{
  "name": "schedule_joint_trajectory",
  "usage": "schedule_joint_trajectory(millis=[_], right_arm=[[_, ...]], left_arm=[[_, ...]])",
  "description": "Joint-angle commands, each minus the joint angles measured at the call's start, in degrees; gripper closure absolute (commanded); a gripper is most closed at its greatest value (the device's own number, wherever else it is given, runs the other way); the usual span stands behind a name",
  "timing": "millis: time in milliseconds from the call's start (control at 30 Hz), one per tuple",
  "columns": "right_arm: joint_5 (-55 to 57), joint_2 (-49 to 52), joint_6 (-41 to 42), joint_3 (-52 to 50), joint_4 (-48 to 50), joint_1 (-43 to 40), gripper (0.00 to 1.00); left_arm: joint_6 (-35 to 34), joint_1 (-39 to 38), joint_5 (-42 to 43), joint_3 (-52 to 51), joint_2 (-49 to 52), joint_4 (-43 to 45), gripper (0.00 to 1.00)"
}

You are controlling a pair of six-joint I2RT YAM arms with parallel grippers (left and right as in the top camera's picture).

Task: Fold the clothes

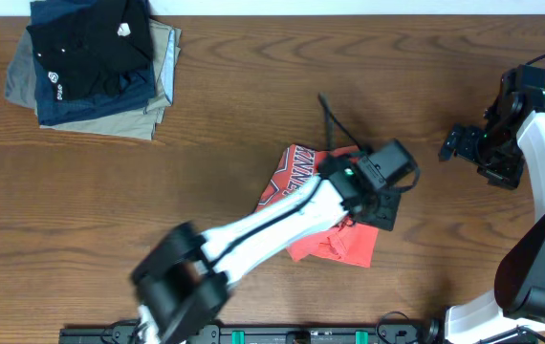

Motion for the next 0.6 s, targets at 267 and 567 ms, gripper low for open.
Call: schedule_joint_trajectory(millis=[267,567], right_arm=[[-0.2,-0.37,0.17,0.33,-0.02,-0.04,0.01],[-0.2,-0.37,0.17,0.33,-0.02,-0.04,0.01]], left_arm=[[1.95,11.04,-8.79,-0.59,-8.22,-26.8,0.36],[2.86,12.02,-2.95,-11.72,-5.7,-21.11,0.19]])
